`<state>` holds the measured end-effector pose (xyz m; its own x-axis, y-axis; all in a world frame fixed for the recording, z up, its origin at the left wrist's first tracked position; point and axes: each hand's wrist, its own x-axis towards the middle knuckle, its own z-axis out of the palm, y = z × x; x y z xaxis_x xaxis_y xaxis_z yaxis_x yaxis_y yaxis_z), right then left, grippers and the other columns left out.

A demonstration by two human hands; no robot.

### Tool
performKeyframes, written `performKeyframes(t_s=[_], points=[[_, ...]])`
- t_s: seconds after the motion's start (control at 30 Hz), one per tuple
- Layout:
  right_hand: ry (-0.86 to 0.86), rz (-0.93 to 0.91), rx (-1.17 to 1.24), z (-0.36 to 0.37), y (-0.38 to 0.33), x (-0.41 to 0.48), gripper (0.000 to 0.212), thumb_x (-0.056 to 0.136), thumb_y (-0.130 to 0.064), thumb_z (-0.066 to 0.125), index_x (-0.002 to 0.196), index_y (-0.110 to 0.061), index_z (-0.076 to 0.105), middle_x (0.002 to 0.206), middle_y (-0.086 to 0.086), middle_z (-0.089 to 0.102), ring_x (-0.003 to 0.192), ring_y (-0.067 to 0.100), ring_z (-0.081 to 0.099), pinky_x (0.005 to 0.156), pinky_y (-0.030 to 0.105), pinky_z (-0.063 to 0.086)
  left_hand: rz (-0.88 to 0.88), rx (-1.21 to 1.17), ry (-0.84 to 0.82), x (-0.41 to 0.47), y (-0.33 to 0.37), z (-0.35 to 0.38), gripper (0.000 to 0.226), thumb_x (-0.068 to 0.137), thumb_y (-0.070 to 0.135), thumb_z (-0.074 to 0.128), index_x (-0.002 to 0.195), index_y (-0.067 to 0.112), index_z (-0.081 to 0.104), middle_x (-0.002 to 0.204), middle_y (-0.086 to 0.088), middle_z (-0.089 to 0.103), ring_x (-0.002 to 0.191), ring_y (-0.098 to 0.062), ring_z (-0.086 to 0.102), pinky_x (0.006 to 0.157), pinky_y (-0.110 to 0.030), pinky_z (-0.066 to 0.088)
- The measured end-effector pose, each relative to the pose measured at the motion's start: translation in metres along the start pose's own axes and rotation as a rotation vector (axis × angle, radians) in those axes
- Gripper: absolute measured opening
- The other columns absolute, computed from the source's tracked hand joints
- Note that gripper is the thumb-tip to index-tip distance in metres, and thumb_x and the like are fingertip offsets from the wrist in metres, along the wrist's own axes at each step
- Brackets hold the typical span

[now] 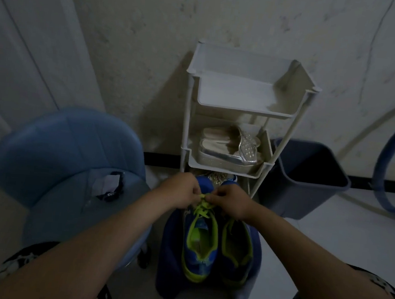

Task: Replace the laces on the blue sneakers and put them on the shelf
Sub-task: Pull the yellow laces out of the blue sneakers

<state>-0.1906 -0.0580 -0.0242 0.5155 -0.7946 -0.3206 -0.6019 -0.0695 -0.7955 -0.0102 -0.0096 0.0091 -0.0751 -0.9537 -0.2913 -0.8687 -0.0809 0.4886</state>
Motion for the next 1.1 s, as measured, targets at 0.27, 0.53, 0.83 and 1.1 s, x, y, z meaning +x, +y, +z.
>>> performKeyframes(t_s=[0.27, 0.53, 0.83, 1.1], points=[[-0.204, 0.090, -0.026, -0.008, -0.013, -0.008, 0.019, 0.093, -0.021, 0.059, 0.109, -0.012, 0.067, 0.092, 0.003, 0.066, 0.070, 0.015, 0.061, 0.067, 0.026, 0.050, -0.108, -0.847, 0.145, -0.007, 0.006, -0.035, 0.019, 0.102, 0.019, 0.047, 0.090, 0.010, 0.058, 0.079, -0.006, 0.064, 0.056, -0.017, 0.059, 0.049, -0.028, 0.052], [-0.137, 0.073, -0.194, -0.001, -0.015, -0.006, 0.018, 0.092, -0.026, 0.062, 0.084, -0.012, 0.070, 0.071, 0.001, 0.063, 0.065, 0.013, 0.057, 0.071, 0.036, 0.052, -0.227, -1.025, 0.055, -0.003, -0.002, -0.025, 0.019, 0.100, 0.025, 0.051, 0.119, 0.023, 0.054, 0.111, -0.006, 0.064, 0.096, -0.023, 0.063, 0.086, -0.041, 0.053], [-0.077, 0.152, 0.118, -0.005, -0.017, -0.006, 0.018, 0.097, -0.015, 0.048, 0.091, -0.006, 0.062, 0.080, 0.017, 0.061, 0.055, 0.020, 0.057, 0.056, 0.031, 0.046, -0.049, -0.250, -0.201, 0.005, -0.005, 0.022, 0.018, 0.082, 0.027, 0.076, 0.072, 0.020, 0.063, 0.067, 0.003, 0.058, 0.064, -0.009, 0.055, 0.061, -0.024, 0.043], [-0.326, 0.248, 0.411, -0.019, -0.024, -0.012, 0.034, 0.097, -0.017, 0.032, 0.122, -0.009, 0.054, 0.084, 0.013, 0.063, 0.065, 0.026, 0.059, 0.057, 0.030, 0.040, -0.018, -0.397, -0.054, 0.009, 0.005, 0.012, 0.022, 0.080, 0.012, 0.074, 0.075, 0.018, 0.054, 0.071, -0.003, 0.055, 0.065, -0.013, 0.053, 0.057, -0.025, 0.040]])
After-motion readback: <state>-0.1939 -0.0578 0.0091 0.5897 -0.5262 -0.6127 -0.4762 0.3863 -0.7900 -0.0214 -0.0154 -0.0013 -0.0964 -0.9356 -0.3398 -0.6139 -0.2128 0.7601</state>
